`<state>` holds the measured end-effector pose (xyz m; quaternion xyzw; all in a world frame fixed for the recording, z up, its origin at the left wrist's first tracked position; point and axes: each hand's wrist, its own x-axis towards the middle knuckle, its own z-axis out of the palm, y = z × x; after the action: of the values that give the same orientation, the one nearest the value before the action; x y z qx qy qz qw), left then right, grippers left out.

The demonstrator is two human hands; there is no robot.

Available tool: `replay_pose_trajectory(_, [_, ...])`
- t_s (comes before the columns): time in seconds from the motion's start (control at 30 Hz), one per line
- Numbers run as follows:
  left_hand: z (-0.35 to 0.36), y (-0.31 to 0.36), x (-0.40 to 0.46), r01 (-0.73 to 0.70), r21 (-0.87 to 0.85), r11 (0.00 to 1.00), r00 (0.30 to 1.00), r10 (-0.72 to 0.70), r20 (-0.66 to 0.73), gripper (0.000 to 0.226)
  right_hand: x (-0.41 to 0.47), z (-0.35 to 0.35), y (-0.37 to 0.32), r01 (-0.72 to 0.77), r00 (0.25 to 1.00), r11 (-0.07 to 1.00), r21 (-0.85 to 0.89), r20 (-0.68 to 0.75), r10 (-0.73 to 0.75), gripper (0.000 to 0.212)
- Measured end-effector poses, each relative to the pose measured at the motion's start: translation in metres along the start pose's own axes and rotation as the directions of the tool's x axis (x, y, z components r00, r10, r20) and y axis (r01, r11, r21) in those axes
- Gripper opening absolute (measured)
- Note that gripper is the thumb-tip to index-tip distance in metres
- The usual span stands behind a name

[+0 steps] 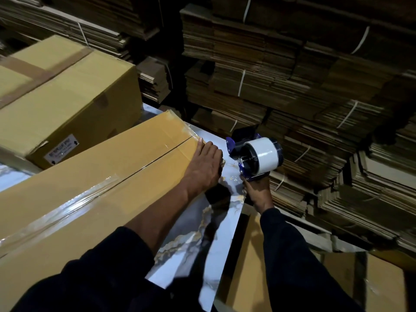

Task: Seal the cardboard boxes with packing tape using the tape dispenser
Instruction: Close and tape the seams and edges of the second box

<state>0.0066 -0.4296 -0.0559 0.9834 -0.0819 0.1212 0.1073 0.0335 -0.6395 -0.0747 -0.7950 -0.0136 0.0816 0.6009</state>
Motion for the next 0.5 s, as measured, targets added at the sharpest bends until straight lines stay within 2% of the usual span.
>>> replay_pose_trajectory(0.1, [-0.003, 0.001, 0.001, 0.005, 0.023, 1.000, 0.999, -0.006, 0.044, 0.024, 0.000, 0.005, -0.005, -0.126, 0.992, 0.987, 0.097, -0.018, 0.128, 0.024])
replay_pose_trajectory(0.2, [-0.007, 0.000, 0.002, 0.004, 0.055, 0.998, 0.994, -0.010, 0.112, 0.035, 0.000, 0.009, -0.011, -0.220, 0.973, 0.942, 0.253, -0.016, 0.231, 0.025])
replay_pose_trajectory(0.3, [-0.011, -0.002, 0.004, -0.018, 0.128, 0.992, 0.975, -0.011, 0.224, 0.067, -0.004, 0.018, -0.023, -0.302, 0.946, 0.886, 0.353, -0.007, 0.325, 0.040])
replay_pose_trajectory(0.37, [-0.016, 0.001, 0.007, 0.017, 0.150, 0.988, 0.968, -0.054, 0.246, 0.084, -0.007, 0.026, -0.034, -0.326, 0.933, 0.862, 0.389, -0.014, 0.359, 0.045])
replay_pose_trajectory(0.4, [-0.018, 0.004, 0.008, 0.041, 0.160, 0.986, 0.967, -0.079, 0.242, 0.080, -0.007, 0.030, -0.038, -0.320, 0.933, 0.858, 0.401, -0.023, 0.358, 0.045])
replay_pose_trajectory(0.5, [-0.021, 0.012, 0.010, 0.069, 0.187, 0.980, 0.964, -0.114, 0.242, 0.046, -0.006, 0.041, -0.052, -0.328, 0.930, 0.857, 0.398, -0.022, 0.367, 0.045])
